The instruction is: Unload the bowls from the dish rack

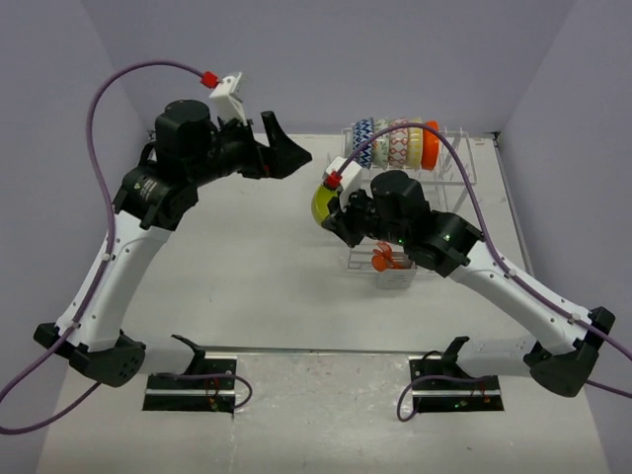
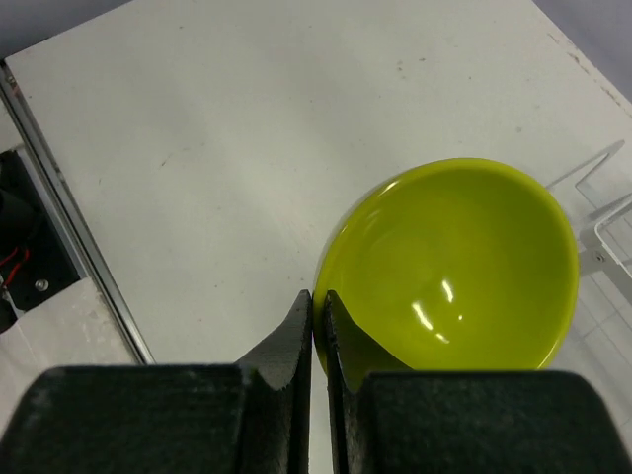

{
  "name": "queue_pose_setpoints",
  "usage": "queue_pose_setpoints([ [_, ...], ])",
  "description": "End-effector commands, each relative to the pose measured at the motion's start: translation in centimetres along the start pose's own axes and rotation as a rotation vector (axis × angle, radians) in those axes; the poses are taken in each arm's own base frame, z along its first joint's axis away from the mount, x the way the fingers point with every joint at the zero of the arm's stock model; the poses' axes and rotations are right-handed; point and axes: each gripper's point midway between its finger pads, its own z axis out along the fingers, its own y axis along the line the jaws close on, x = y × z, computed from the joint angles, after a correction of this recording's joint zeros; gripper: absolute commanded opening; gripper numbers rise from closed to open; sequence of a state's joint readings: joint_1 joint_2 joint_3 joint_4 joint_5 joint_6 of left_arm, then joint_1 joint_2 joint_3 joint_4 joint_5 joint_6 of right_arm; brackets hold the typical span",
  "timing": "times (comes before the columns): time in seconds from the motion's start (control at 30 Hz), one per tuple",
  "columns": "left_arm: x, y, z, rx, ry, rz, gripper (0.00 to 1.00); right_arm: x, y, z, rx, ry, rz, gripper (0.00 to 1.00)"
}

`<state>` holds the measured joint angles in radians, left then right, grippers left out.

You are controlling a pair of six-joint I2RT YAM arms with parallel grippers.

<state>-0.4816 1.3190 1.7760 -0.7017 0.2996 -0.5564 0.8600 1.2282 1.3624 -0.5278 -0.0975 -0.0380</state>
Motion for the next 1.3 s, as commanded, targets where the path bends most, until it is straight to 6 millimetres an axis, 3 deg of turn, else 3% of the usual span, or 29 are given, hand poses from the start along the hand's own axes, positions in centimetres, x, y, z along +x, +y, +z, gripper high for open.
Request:
queue_pose_setpoints([
  [0.0, 1.4, -1.2, 1.0, -0.026, 0.045, 0.076, 1.0, -4.3, -0.7, -1.4, 0.108, -0.086, -0.093, 0.0],
  [0.17, 3.7, 1.9, 2.2, -0.175, 0.077, 0.135, 0.98, -4.7, 0.2, -0.9, 0.098, -0.097, -0.102, 0.0],
  [0.43, 7.1, 2.2, 3.9, -0.131, 0.181, 0.169, 0.83, -6.0, 0.2, -0.2, 0.133, -0.107, -0.116, 0.0],
  [0.67, 8.0, 4.0, 4.8, -0.196, 0.204, 0.196, 0.62, -6.9, 0.3, 0.1, 0.15, -0.123, -0.104, 0.0],
  [0.8, 8.6, 4.4, 5.4, -0.214, 0.221, 0.208, 0.41, -7.3, 0.4, 0.5, 0.154, -0.121, -0.106, 0.0],
  [1.03, 9.2, 4.6, 5.9, -0.219, 0.24, 0.229, 0.4, -7.4, 0.6, 1.3, 0.159, -0.107, -0.115, 0.0],
  [1.07, 9.3, 4.5, 5.8, -0.217, 0.241, 0.233, 0.24, -7.3, 0.5, 1.5, 0.165, -0.101, -0.119, 0.0],
  [1.17, 9.5, 4.6, 5.8, -0.22, 0.249, 0.239, 0.0, -6.9, 0.3, 1.9, 0.178, -0.083, -0.125, 0.0],
  [1.27, 9.1, 5.4, 5.6, -0.269, 0.234, 0.254, 0.0, -6.7, 0.2, 2.0, 0.186, -0.076, -0.128, 0.0],
])
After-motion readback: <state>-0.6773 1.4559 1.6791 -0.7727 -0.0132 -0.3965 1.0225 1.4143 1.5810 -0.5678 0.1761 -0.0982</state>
